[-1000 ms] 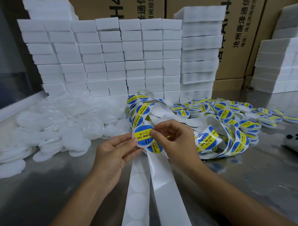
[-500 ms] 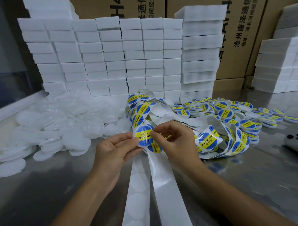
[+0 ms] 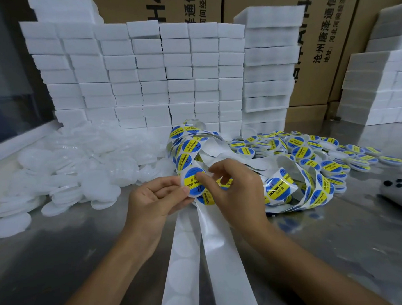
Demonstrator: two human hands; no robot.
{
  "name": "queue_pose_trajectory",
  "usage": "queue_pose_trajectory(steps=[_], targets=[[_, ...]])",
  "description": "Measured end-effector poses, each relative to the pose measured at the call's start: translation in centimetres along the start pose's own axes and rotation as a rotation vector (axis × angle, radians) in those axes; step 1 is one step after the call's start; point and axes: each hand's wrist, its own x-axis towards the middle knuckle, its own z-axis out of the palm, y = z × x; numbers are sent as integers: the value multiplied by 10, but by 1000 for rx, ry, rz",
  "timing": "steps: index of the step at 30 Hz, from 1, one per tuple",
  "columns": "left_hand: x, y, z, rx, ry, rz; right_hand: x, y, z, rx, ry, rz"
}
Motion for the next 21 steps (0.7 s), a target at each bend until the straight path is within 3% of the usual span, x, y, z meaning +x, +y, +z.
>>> queue_pose_trajectory(steps=[9, 14, 21], targets=[[1, -5, 3, -192, -85, -86, -6, -2, 8, 373, -238, 132], [2, -10, 4, -176, -145, -122, 4, 1, 4, 486, -196, 242], [2, -11, 3, -39, -161, -60, -1, 3, 7, 436, -200, 316]])
